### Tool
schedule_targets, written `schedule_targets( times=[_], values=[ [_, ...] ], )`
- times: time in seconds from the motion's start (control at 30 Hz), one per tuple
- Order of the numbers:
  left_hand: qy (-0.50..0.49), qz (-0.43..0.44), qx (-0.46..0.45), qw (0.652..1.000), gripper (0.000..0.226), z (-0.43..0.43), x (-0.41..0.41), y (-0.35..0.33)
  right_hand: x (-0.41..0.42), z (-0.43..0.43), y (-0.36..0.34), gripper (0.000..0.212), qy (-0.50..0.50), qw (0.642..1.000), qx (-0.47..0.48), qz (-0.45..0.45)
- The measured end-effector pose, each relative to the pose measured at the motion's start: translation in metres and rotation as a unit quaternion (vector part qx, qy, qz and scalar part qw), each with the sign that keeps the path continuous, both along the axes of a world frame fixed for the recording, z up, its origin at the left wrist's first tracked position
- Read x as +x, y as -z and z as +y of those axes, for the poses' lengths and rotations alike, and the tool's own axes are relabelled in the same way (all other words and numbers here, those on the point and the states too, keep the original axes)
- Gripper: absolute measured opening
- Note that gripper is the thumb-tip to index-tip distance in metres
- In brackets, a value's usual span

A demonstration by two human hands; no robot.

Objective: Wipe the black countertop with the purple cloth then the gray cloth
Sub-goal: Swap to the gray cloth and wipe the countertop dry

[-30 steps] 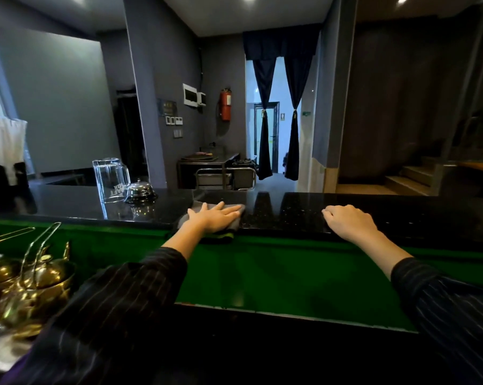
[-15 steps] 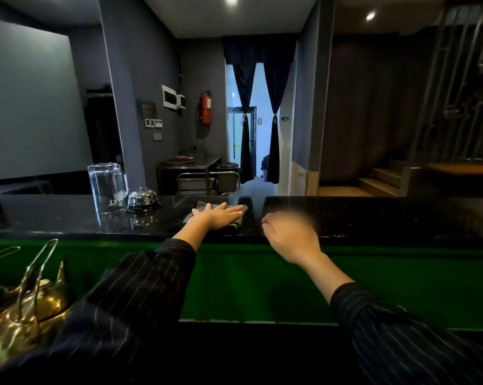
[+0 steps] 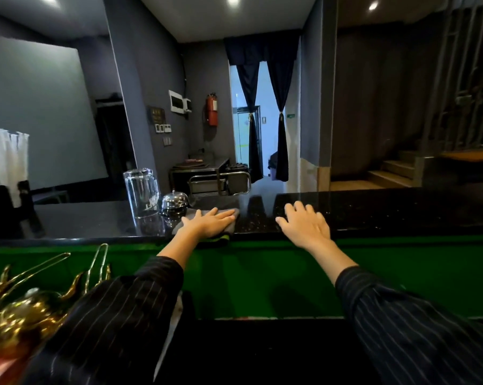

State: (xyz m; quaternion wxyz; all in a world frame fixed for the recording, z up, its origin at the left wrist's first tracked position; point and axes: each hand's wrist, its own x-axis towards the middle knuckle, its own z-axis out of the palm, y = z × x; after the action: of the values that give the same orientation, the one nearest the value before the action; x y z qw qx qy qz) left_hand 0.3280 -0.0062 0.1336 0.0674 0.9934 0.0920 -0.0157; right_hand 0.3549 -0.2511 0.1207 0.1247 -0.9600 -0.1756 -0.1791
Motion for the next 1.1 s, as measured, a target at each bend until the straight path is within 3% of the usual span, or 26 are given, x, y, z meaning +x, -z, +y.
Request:
schedule_targets(
  times=[0.1,0.2,0.4,0.57,0.7,0.8,0.9,1.0,1.1],
  values=[
    [-0.019,0.027,-0.004,0.999,0.076,0.0,0.016,-0.008,0.002,-0.001,0.004,0.046,0.001,1.0,-0.017,-0.022],
    [-0.032,0.028,-0.001,0.999,0.06,-0.022,0.032,-0.012,0.003,-0.001,0.005,0.043,0.008,0.999,-0.025,-0.04],
    [0.059,0.028,0.002,0.998,0.054,-0.08,0.036,-0.008,-0.001,-0.003,0.001,0.046,0.001,0.999,-0.032,-0.028],
    [0.14,0.027,-0.037,0.989,0.061,-0.067,0.034,-0.005,-0.003,-0.004,0.001,0.045,-0.01,1.0,-0.022,0.006],
    [0.129,0.013,-0.045,0.991,0.06,-0.033,0.072,0.003,-0.003,-0.003,0.003,0.043,-0.011,1.0,-0.026,-0.003],
    [0.116,0.034,-0.054,0.991,0.064,-0.012,0.112,0.009,-0.001,-0.003,0.005,0.042,-0.011,0.999,-0.033,-0.025],
    [0.131,0.034,0.004,0.991,0.063,-0.017,0.126,0.0,0.002,-0.003,0.01,0.039,-0.012,0.997,-0.045,-0.065],
    [0.129,0.033,0.01,0.991,0.078,-0.007,0.153,-0.003,0.005,-0.003,0.017,0.053,-0.005,0.989,-0.067,-0.13],
    [0.143,0.055,0.015,0.988,0.077,0.001,0.194,0.002,0.007,-0.003,0.019,0.057,0.0,0.986,-0.066,-0.152]
  ],
)
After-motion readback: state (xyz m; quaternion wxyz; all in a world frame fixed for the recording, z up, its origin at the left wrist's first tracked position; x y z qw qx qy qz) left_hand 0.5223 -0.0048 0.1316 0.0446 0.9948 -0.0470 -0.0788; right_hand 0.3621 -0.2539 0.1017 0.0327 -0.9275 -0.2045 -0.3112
